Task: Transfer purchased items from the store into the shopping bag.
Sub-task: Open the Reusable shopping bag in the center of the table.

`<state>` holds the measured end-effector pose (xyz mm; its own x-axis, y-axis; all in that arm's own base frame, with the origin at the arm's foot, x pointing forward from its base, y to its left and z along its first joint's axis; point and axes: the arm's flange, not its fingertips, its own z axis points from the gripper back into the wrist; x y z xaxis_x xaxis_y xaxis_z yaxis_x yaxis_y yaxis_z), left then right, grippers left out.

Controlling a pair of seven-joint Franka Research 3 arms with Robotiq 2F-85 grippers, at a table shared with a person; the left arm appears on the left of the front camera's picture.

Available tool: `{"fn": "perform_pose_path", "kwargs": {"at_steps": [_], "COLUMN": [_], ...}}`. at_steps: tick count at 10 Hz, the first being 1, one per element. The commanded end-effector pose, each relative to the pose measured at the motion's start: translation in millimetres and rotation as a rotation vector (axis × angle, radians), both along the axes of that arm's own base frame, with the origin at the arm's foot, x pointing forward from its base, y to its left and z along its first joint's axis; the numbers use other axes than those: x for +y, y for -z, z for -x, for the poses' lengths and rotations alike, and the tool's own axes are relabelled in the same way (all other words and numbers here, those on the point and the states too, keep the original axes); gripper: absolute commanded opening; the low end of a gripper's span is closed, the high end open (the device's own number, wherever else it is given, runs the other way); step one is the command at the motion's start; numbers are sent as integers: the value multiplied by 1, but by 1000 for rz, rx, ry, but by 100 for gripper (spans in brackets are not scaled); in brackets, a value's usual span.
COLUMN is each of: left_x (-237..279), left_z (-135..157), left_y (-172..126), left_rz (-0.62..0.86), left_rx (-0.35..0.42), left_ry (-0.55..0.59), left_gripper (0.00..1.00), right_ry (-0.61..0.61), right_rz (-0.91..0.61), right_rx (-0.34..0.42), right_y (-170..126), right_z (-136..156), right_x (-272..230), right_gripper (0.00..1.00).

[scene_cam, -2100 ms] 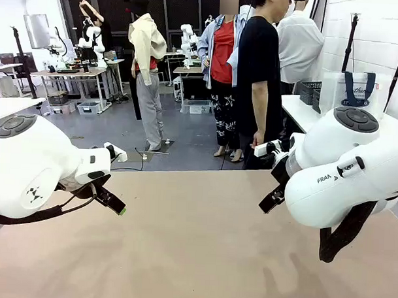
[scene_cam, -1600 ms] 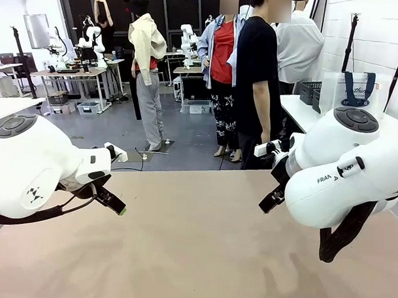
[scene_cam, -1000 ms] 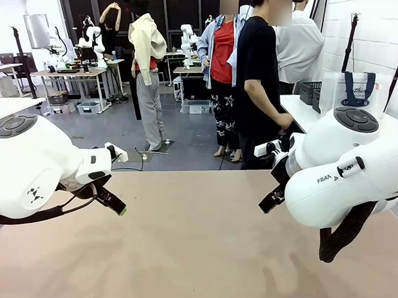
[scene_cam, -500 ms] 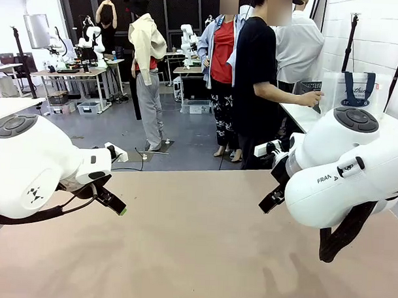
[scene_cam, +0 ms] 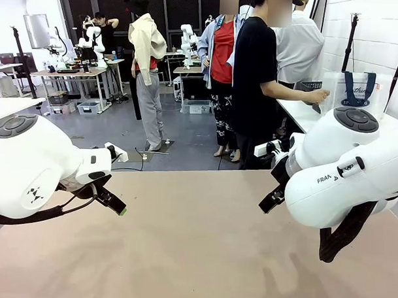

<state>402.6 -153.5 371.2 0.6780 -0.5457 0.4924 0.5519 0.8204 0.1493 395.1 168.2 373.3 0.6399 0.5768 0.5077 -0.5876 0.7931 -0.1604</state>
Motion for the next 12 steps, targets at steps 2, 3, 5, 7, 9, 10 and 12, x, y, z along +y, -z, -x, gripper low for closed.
{"fn": "perform_pose_path", "kwargs": {"at_steps": [2,3,5,7,9,10,12], "left_x": [2,2,2,2,2,2,2], "left_z": [-1,-1,-1,-1,-1,-1,-1], "left_y": [0,0,0,0,0,0,0], "left_rz": [3,3,3,3,3,3,3], "left_rx": [1,1,1,1,1,1,1], "left_ry": [-5,-5,-5,-5,-5,-5,-5], "left_gripper": [100,100,100,100,100,100,100], "right_ry": [0,0,0,0,0,0,0], "right_rz": [-1,-1,-1,-1,-1,-1,-1], "right_rx": [0,0,0,0,0,0,0], "right_y": [0,0,0,0,0,0,0], "right_z": [0,0,0,0,0,0,0], "right_x": [0,0,0,0,0,0,0], "right_gripper": [100,100,100,100,100,100,100]}}
